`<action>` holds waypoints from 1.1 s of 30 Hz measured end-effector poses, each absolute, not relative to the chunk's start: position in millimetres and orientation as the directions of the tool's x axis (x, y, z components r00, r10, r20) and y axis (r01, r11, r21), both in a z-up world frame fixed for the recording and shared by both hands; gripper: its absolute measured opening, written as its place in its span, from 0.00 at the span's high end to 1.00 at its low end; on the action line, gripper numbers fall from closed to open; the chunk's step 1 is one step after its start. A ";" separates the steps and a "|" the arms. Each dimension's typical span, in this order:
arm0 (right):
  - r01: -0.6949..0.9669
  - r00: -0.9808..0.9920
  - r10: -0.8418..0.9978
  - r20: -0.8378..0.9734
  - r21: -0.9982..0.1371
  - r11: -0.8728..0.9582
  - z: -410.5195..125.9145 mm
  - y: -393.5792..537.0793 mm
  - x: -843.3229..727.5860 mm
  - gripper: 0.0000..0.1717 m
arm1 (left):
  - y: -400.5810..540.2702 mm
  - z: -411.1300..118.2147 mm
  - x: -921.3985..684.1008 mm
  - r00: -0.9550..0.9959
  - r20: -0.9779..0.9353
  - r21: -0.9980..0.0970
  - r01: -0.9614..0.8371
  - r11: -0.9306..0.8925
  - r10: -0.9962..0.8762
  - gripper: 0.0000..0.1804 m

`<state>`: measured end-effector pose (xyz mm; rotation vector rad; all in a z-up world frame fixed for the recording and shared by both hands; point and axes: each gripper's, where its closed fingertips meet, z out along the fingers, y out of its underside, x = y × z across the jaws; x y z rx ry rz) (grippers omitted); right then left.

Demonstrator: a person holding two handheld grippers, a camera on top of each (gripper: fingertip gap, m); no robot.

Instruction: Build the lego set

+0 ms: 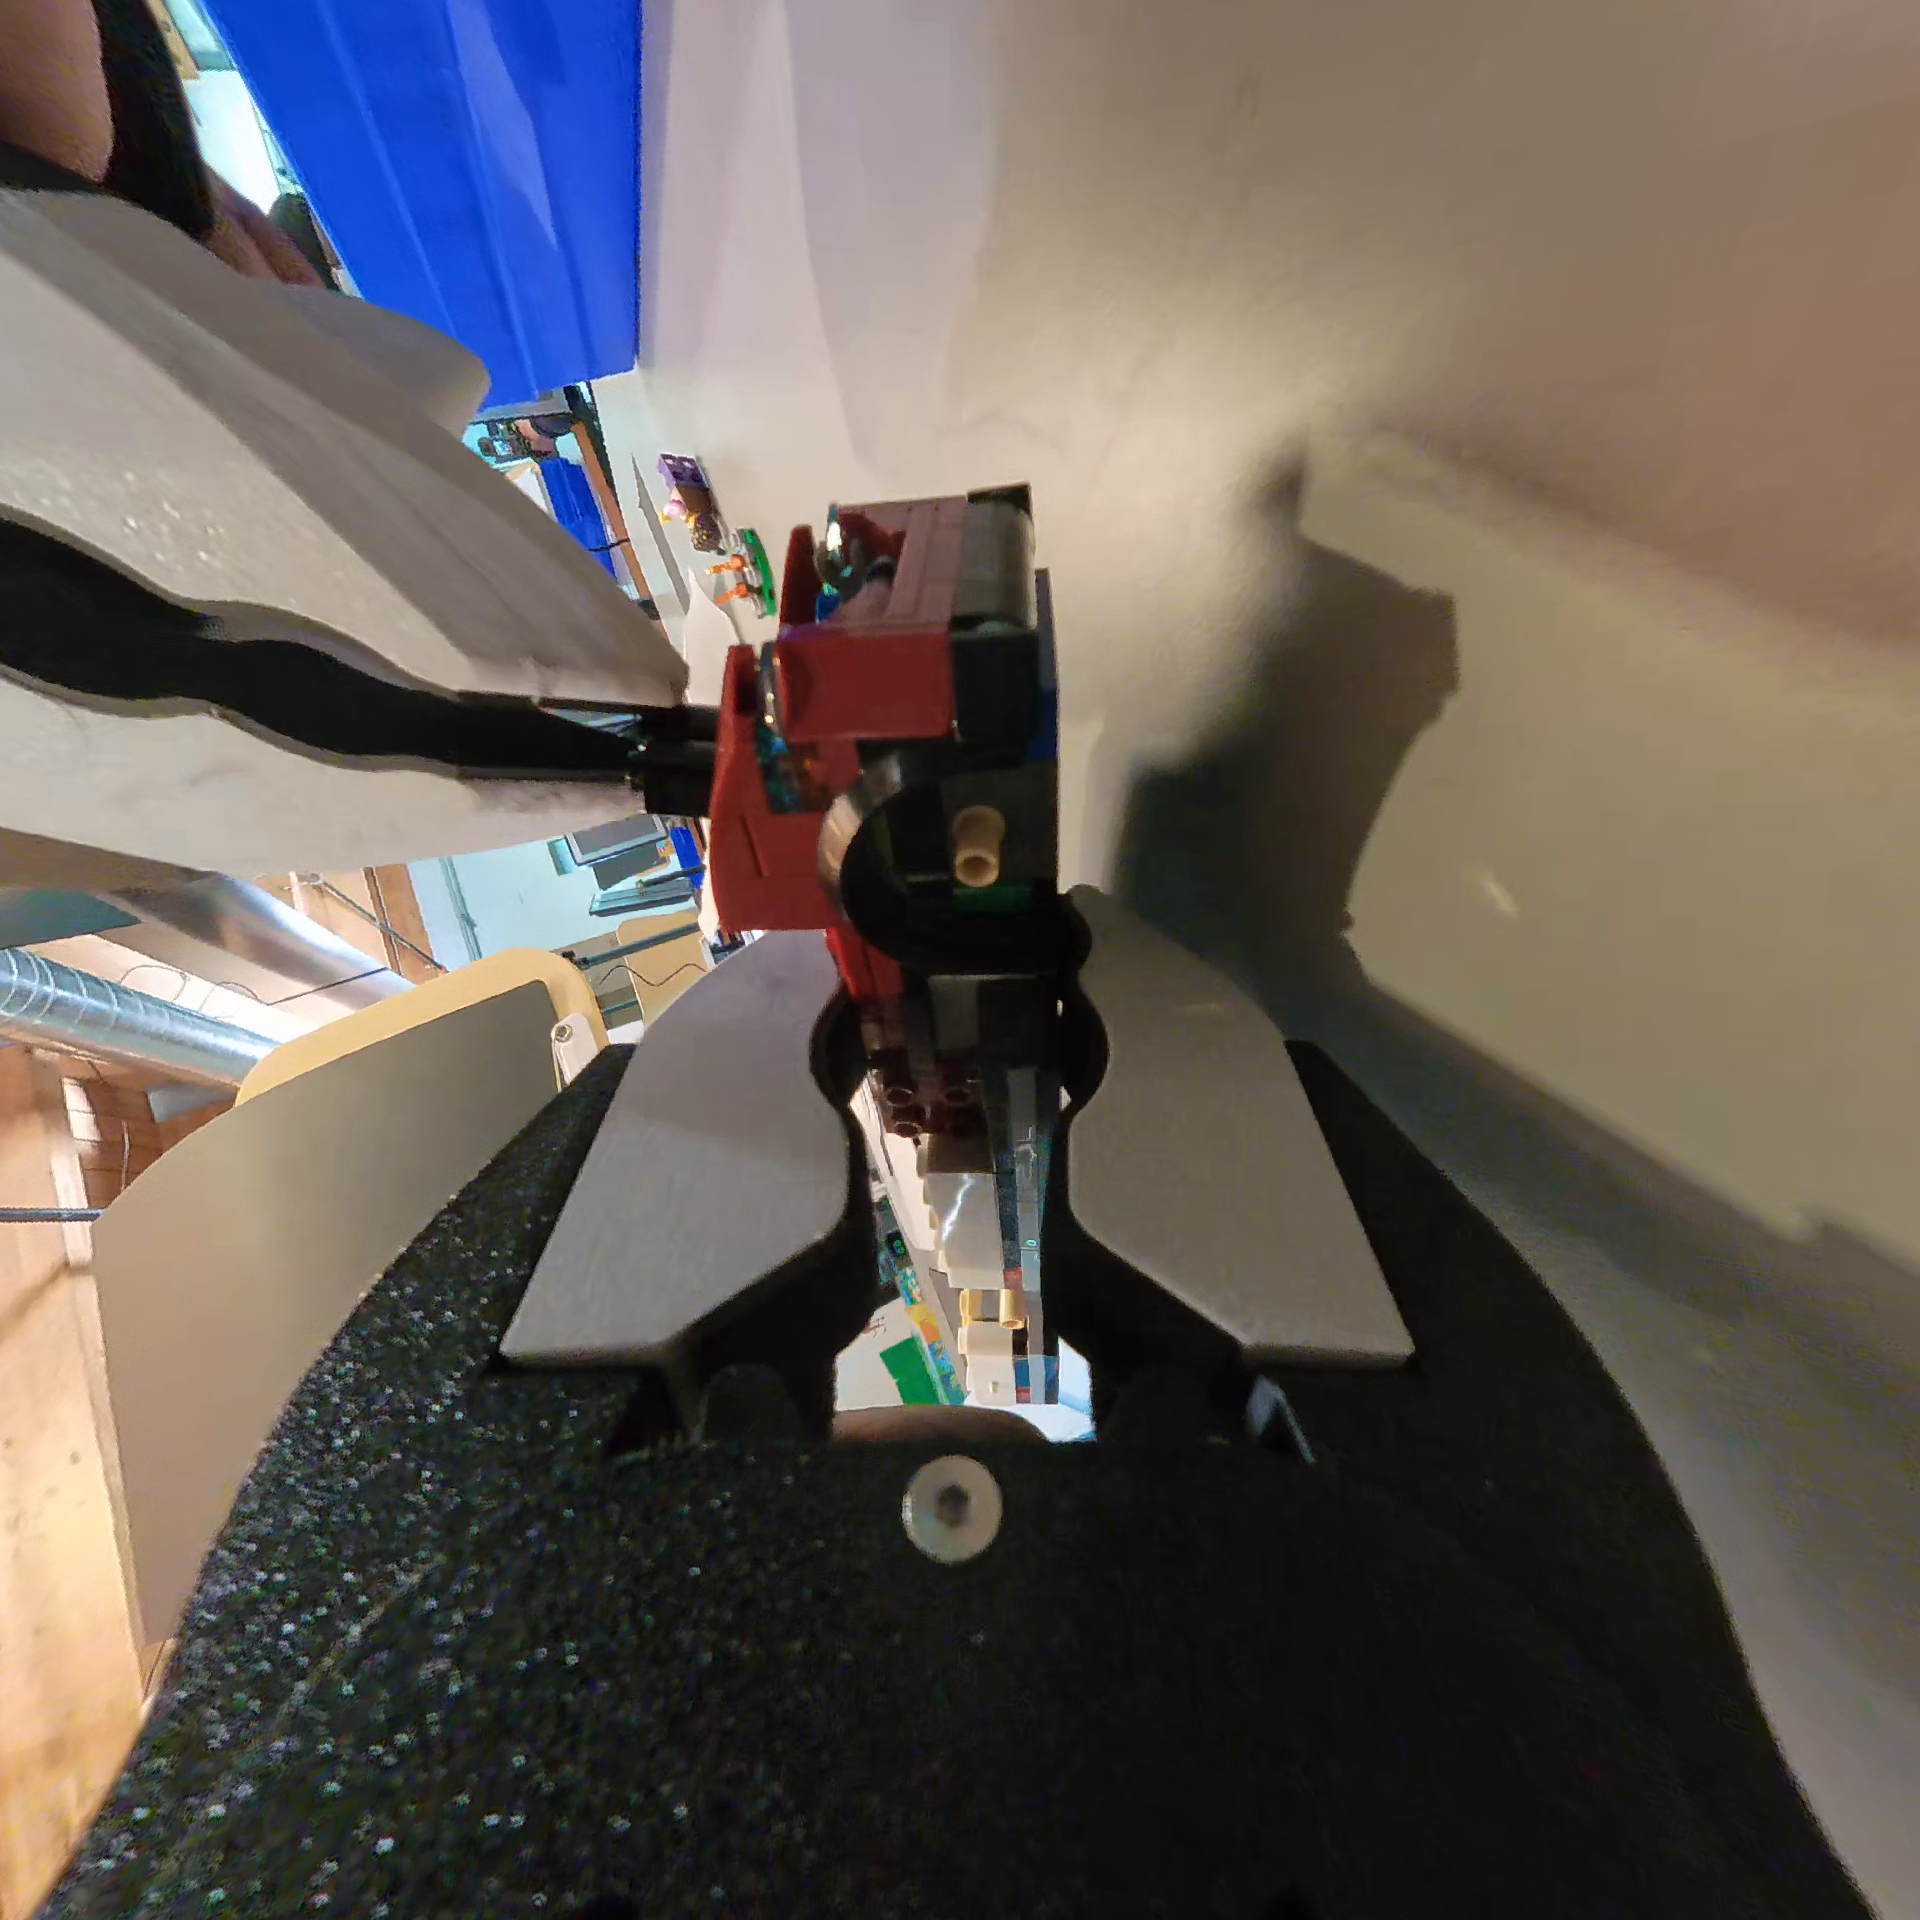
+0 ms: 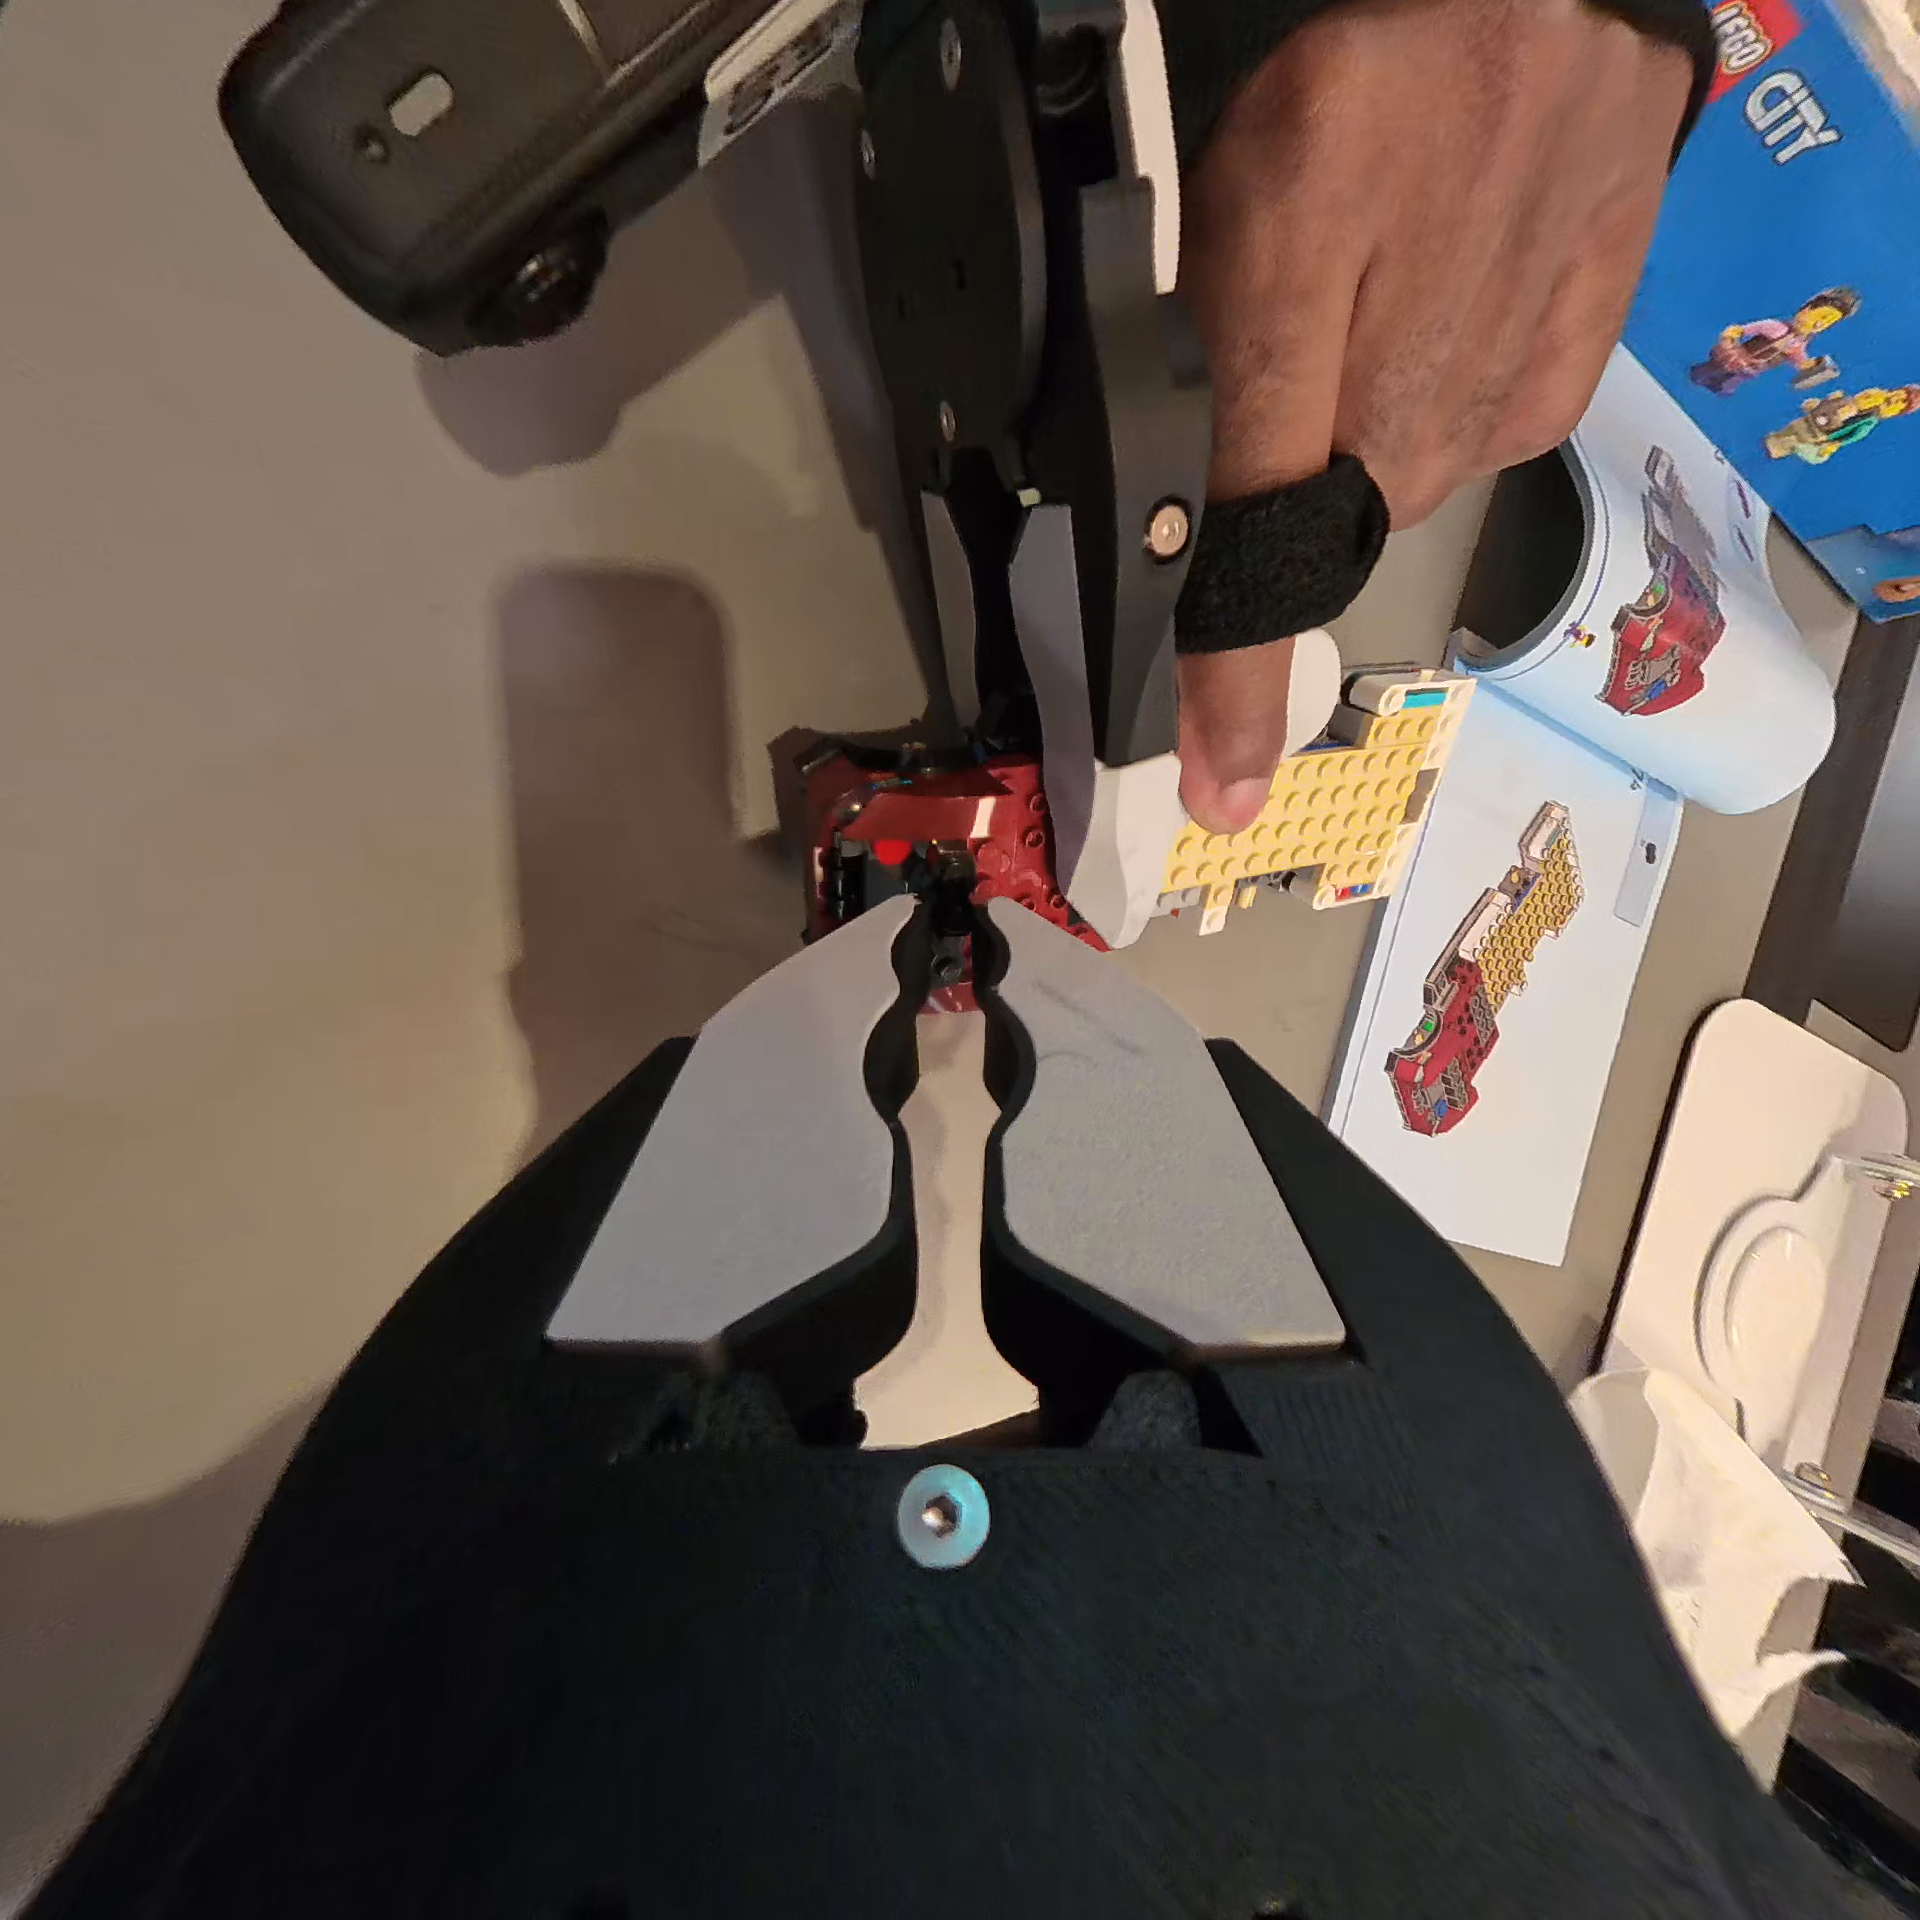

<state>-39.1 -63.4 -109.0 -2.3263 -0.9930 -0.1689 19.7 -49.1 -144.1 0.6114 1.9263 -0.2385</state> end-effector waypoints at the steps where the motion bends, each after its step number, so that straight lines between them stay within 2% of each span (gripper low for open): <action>1: 0.691 0.713 0.618 0.331 -0.482 -0.538 -108.9 -63.4 -39.5 0.96 | -49.5 -144.0 19.6 -0.316 -0.898 0.105 0.518 0.849 0.305 0.81; 20: 0.609 0.738 0.629 0.245 -0.645 -0.463 -99.1 -61.7 -44.3 0.96 | -57.6 -136.8 14.1 -0.315 -0.922 0.009 0.566 0.824 0.227 0.81; 26: 0.634 0.731 0.630 0.262 -0.604 -0.483 -102.8 -62.4 -44.8 0.96 | -56.6 -139.3 13.0 -0.317 -0.915 0.027 0.564 0.825 0.247 0.81; 33: 0.683 0.715 0.629 0.306 -0.499 -0.533 -107.0 -65.8 -44.7 0.96 | -53.7 -139.9 7.0 -0.318 -0.906 0.059 0.556 0.829 0.278 0.82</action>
